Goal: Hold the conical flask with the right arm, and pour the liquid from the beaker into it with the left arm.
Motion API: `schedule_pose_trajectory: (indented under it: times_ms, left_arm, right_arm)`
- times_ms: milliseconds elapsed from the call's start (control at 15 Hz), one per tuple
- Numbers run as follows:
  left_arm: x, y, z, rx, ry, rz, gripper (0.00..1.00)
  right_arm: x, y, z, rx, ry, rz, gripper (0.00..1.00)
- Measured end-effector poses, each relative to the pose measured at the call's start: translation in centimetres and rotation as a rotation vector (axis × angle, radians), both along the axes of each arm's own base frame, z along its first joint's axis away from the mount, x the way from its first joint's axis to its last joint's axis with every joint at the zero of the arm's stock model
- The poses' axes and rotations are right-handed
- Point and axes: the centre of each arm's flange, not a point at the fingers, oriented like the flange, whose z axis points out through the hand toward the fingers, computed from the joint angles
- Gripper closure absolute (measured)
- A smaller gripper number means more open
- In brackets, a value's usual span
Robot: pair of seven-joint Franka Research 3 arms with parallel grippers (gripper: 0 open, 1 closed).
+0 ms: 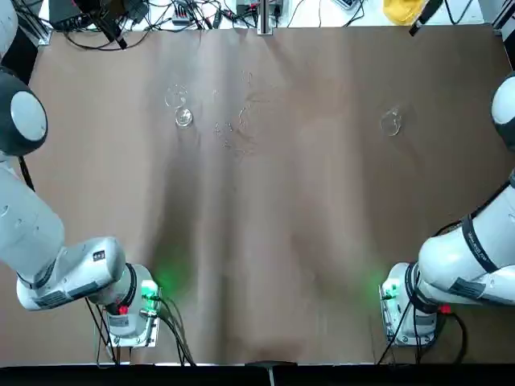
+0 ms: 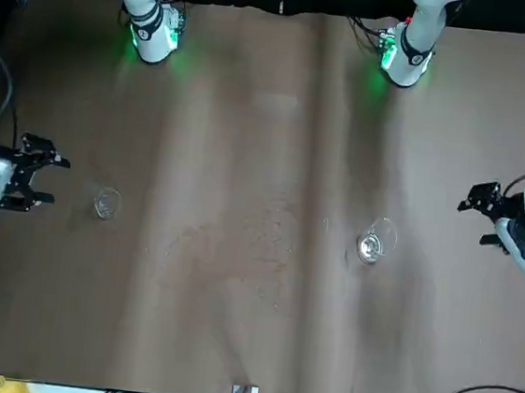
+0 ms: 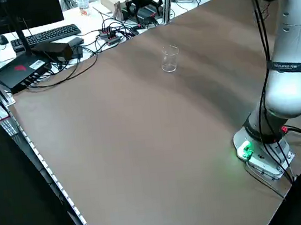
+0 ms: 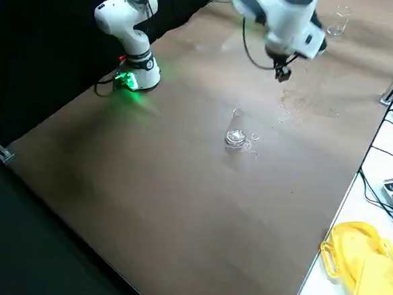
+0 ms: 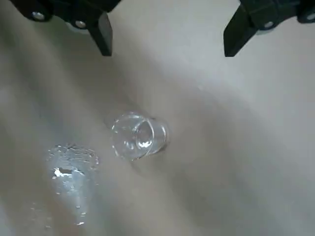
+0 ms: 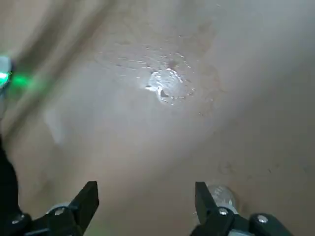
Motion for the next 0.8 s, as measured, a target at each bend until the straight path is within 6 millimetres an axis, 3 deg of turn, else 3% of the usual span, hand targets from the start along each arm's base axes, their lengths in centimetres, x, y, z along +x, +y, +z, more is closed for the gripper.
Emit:
schedule_pose_trajectory:
  times_ms: [267,400,467,800]
  left_arm:
    - [-2.6,-2.7,3.7,0.162,0.091,0.303,0.00]
    - [-3.7,-4.0,5.3,0.227,0.111,0.439,0.00]
    - [-4.3,-4.6,6.1,0.248,0.112,0.487,0.00]
    - [-7.5,-5.7,11.1,0.274,0.053,0.594,0.00]
  right_arm:
    - [-0.6,5.5,2.9,-0.179,0.042,-0.160,0.11]
    - [-1.0,7.1,3.9,-0.253,0.056,-0.243,0.07]
    - [-1.3,7.5,4.6,-0.272,0.060,-0.281,0.01]
    - [-3.2,7.2,7.7,-0.382,0.072,-0.398,0.00]
